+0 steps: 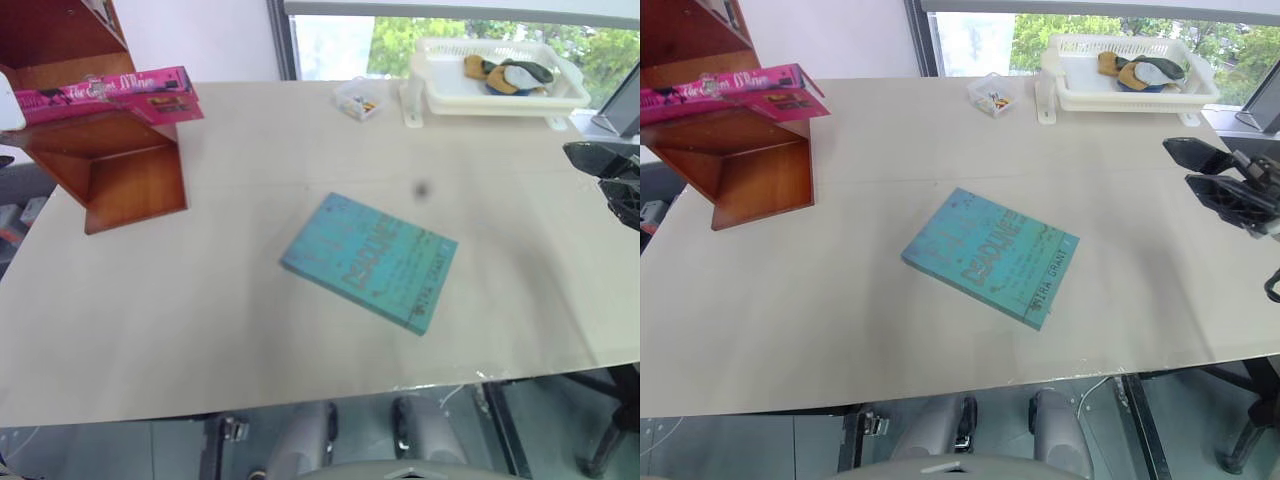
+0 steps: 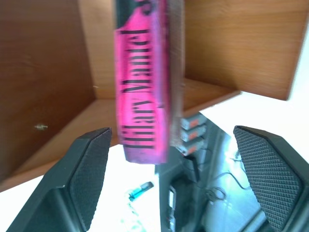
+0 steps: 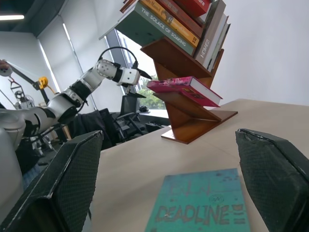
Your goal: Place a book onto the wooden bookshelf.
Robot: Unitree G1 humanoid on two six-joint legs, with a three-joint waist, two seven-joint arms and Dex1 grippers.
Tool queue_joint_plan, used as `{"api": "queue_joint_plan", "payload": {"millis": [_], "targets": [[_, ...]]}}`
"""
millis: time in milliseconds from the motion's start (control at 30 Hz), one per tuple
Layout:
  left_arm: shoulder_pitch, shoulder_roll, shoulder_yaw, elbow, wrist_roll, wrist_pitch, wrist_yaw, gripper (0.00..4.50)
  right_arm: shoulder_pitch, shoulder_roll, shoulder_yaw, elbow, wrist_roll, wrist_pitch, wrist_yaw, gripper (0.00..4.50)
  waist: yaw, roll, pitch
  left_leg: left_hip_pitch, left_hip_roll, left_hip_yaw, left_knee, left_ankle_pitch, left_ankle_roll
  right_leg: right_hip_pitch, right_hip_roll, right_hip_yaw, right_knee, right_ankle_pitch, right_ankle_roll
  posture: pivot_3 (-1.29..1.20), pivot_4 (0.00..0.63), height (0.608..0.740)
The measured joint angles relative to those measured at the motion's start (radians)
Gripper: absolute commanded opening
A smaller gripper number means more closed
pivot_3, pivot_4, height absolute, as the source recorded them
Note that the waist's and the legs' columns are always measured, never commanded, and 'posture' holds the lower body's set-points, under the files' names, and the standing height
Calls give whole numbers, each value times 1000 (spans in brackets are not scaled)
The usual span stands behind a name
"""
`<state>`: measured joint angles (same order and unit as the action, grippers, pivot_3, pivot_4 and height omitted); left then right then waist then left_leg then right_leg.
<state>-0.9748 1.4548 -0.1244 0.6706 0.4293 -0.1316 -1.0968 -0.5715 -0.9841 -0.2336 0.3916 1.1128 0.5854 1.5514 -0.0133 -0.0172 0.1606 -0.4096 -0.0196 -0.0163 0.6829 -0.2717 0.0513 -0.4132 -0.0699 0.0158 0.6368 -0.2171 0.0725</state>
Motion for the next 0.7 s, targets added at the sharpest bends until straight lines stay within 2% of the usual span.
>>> {"api": "queue_joint_plan", "payload": {"millis": [333,467,600,633,700], "targets": [[23,54,63,-108,-41,67,-12,4439,0,0,0,3,-5,-4,1,4500,-1,0,0,1,0,1,1,0,0,0,0,1,1,0,0,0,150,740],[17,50,140,-176,-149,115,-53,4439,0,-3,0,13,-6,-6,1,4500,2,0,0,1,1,2,1,0,0,0,0,1,1,0,0,0,150,740],[148,-60,280,-358,-382,272,-145,4439,20,-21,0,12,-10,-6,2,4500,6,0,0,5,2,3,1,0,0,2,-1,3,3,0,0,0,150,740],[159,-71,284,-374,-400,285,-151,4439,27,-25,0,12,-12,-6,2,4500,6,0,0,5,2,3,1,0,0,2,0,3,4,0,0,0,150,740],[316,-165,407,-548,-542,437,-171,4439,79,-56,-2,7,-24,-20,2,4500,2,2,-1,8,3,7,0,0,0,2,-1,5,4,0,0,0,150,740]]}}
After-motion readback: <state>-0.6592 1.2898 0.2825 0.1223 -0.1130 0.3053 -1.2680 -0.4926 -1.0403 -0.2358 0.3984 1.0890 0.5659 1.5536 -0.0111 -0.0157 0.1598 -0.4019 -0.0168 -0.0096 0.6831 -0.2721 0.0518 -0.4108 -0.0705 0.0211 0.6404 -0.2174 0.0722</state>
